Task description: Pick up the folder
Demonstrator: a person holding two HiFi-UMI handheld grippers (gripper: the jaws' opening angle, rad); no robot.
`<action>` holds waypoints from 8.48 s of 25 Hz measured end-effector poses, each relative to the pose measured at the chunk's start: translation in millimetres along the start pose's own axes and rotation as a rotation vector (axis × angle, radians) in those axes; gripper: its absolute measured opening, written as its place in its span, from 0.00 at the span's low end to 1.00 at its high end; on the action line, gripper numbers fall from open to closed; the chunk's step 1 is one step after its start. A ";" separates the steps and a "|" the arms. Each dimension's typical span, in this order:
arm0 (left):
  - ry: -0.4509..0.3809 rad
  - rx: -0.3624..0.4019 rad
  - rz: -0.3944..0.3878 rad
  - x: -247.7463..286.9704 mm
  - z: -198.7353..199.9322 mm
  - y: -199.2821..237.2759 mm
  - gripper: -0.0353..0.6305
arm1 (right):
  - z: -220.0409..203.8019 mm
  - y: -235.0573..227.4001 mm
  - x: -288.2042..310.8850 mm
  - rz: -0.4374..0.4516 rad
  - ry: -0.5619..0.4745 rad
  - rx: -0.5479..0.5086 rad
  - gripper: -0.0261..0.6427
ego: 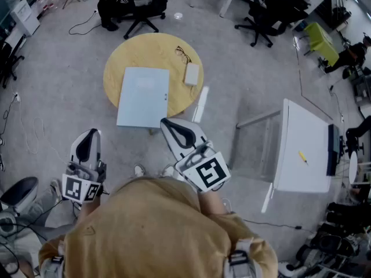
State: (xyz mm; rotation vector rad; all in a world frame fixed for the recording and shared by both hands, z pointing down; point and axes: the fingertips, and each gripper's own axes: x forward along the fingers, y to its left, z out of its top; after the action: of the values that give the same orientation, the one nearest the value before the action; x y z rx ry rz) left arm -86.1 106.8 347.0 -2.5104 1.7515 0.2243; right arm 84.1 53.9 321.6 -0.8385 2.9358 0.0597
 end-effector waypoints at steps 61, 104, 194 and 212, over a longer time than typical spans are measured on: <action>0.301 -0.456 0.059 26.4 -183.1 149.7 0.06 | -69.2 -11.1 100.6 0.064 0.203 0.194 0.04; 0.718 -1.122 -0.189 84.0 -394.6 154.3 0.58 | -82.3 -85.3 139.6 -0.165 0.277 0.208 0.04; -0.388 -0.666 -0.282 235.9 87.3 201.9 0.48 | -2.4 -229.2 97.4 -0.269 -0.028 0.190 0.04; -0.328 -0.728 -0.240 232.7 88.5 201.3 0.48 | 24.8 -211.1 130.0 -0.200 0.032 0.077 0.04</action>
State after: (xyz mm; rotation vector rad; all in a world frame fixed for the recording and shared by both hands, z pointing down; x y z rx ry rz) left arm -202.9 -166.2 227.2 -2.8522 1.3804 1.3797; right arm 87.5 -192.1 281.8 -1.1249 2.8449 -0.0806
